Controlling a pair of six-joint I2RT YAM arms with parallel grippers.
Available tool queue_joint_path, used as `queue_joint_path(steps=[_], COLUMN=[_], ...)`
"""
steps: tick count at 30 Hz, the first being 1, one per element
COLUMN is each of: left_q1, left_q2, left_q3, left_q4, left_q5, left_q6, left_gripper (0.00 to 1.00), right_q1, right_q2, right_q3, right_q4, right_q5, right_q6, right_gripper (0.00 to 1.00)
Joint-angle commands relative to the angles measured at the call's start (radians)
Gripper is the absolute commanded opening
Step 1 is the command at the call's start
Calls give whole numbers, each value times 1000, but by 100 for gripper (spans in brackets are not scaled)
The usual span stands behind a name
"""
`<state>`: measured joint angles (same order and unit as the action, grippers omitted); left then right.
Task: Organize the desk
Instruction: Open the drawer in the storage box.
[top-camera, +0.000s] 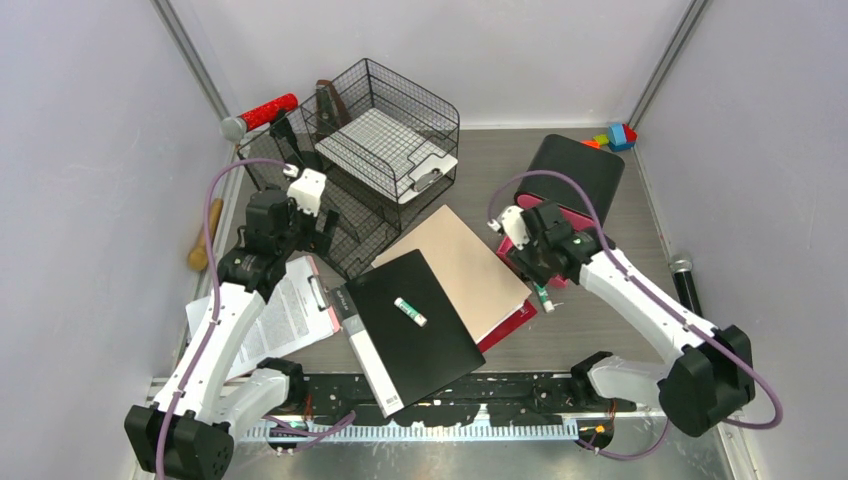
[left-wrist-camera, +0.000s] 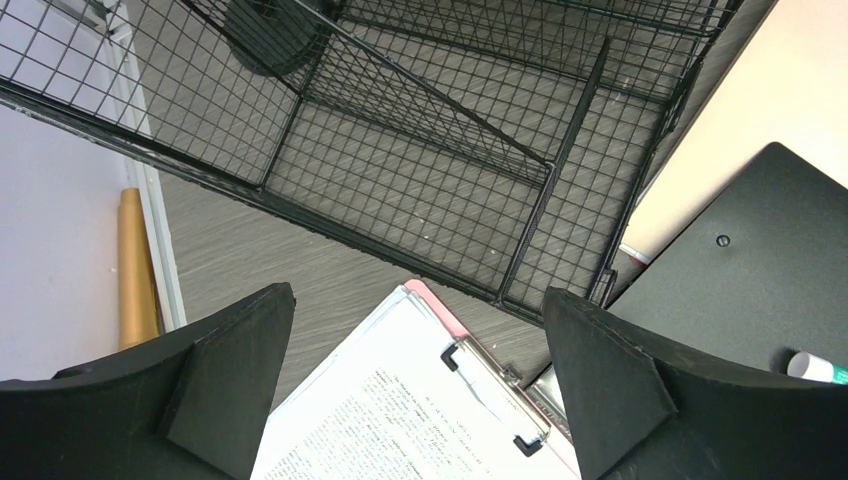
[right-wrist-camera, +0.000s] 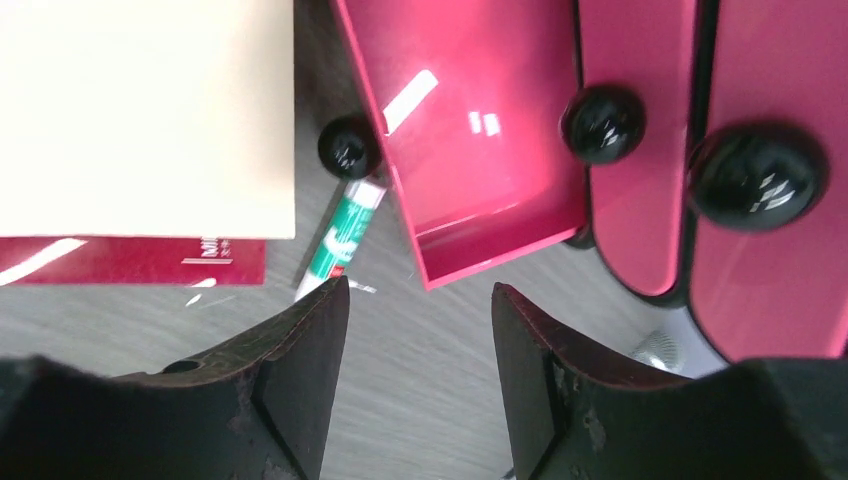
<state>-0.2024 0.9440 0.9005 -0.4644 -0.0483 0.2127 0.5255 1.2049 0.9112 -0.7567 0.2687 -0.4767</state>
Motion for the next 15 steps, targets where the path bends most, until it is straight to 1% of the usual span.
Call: queue_joint_path(steps=[1,4,11,15], left_q1=[4,4,6,6], left_q2=[-27,-30,-34,-35], left_q3=[-4,-7,-15,-18], left_q4=[36,35,38,41], left_q5=[30,38,44,78], left_q6=[-6,-6,-6,-7], left_gripper=[99,99,99,99], right_q1=[-86,-105,-147,-152], right_q2=[-79,-93,-52,-31], right_q3=[24,-19,-98,-122], right_q4=[-107,-120,-84,-65], right_q5=[-239,-253,-254,-297], right_q6=[50,35,22,29], right_gripper=[61,60,58,56])
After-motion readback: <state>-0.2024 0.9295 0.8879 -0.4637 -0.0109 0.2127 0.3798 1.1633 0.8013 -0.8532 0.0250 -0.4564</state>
